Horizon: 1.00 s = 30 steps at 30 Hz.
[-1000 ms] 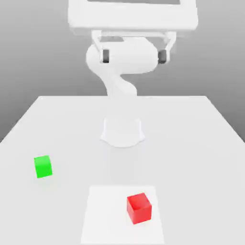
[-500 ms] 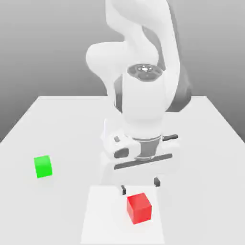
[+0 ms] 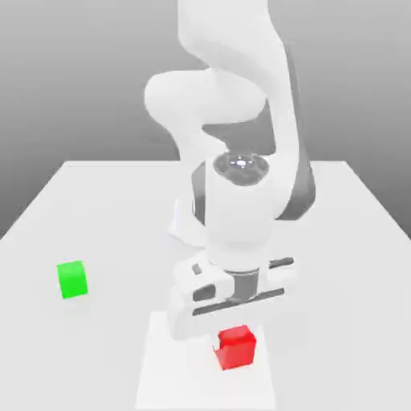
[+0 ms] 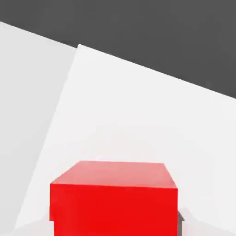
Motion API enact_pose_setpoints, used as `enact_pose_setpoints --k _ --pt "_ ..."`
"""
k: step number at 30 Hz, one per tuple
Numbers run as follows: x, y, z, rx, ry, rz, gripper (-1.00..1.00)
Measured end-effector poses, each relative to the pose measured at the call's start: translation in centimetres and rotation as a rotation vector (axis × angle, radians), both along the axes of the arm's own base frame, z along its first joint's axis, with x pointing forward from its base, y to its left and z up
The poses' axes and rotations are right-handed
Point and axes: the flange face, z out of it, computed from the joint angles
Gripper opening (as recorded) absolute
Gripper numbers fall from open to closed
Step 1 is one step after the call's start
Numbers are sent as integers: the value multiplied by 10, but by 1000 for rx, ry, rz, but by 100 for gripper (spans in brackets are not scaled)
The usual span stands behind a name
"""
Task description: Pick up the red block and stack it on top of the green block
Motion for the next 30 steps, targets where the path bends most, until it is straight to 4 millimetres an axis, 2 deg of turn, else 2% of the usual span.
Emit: enact_pose_setpoints --k 1,4,6,7,11,15,16,18,24,30 --pt "-1 -9 9 -3 -1 -23 -100" --pt "-14 -96 25 -21 -4 -257 -100" --pt "-34 -151 33 -30 -5 -419 -100" --pt "-45 -171 36 -33 -5 -485 -100" --pt "-99 -239 46 -32 -4 -750 -100" --pt "-172 -297 51 -11 -1 -1050 -100" --pt "-185 -303 50 1 0 -1099 -100" --pt "-191 -307 40 32 5 -1132 -100" --pt "-190 -305 8 75 14 -1141 -100" --pt "-195 -308 -15 20 4 -1144 -100"
